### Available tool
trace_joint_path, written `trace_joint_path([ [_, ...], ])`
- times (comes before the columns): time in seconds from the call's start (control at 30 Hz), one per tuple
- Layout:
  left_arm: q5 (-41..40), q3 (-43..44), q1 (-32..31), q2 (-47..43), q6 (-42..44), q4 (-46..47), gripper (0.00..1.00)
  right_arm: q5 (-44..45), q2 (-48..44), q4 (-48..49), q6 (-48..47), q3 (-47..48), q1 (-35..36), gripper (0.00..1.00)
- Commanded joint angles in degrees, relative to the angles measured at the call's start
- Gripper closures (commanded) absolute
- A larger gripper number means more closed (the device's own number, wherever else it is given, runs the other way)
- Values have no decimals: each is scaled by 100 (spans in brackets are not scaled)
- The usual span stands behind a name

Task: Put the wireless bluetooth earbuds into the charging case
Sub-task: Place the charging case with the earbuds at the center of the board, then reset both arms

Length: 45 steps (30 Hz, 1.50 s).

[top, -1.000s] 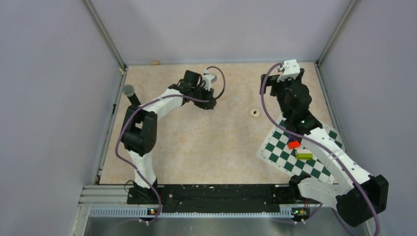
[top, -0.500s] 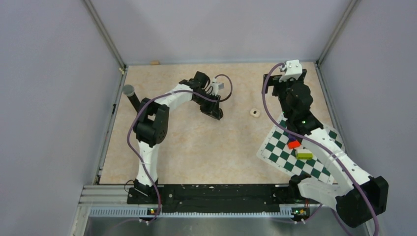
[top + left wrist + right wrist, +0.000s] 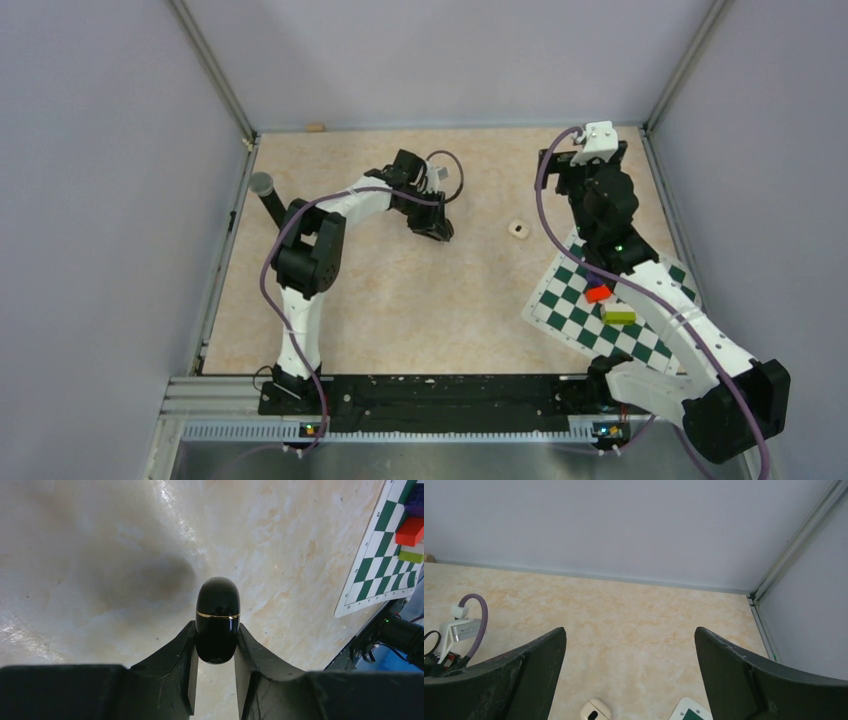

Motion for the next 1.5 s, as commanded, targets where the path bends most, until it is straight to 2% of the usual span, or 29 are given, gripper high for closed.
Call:
trace_joint_path([
  [0.0, -208, -186, 13, -192, -461, 396, 99, 70, -181, 271, 85, -28, -111, 2],
  [0.17, -185, -197, 19, -177, -680, 469, 96, 55, -208, 285, 92, -29, -128, 2],
  [0.53, -147, -430, 12, -91, -1123, 744, 83, 79, -176, 295, 101, -43, -128, 2],
  [0.67, 12, -480, 6, -76, -1326, 843, 73, 80, -167, 297, 99, -51, -134, 2],
  [0.73, 69, -536, 17, -107, -1386, 934, 63, 76, -160, 304, 101, -42, -132, 2],
  [0.77, 82, -547, 12, -116, -1402, 952, 62, 70, -161, 304, 101, -46, -136, 2],
  [0.8, 105, -552, 17, -134, -1415, 962, 54, 70, -168, 304, 101, -46, -132, 2],
  [0.87, 109, -561, 12, -177, -1426, 999, 32, 66, -167, 295, 101, -46, -132, 2],
  [0.93, 89, -595, 15, -225, -1421, 1025, 26, 60, -175, 295, 99, -46, -138, 2],
  [0.97, 72, -607, 12, -251, -1410, 1032, 9, 64, -179, 295, 101, -49, -134, 2],
  [1.0, 56, -618, 16, -273, -1393, 1034, 3, 62, -184, 295, 97, -47, -146, 2],
  [1.3, -234, -567, 84, -713, -952, 789, 1, -15, -204, 244, 162, -38, -224, 2],
  [1.47, -10, -411, 572, -1268, -551, 562, 1, -48, -220, 242, 204, -38, -282, 1],
])
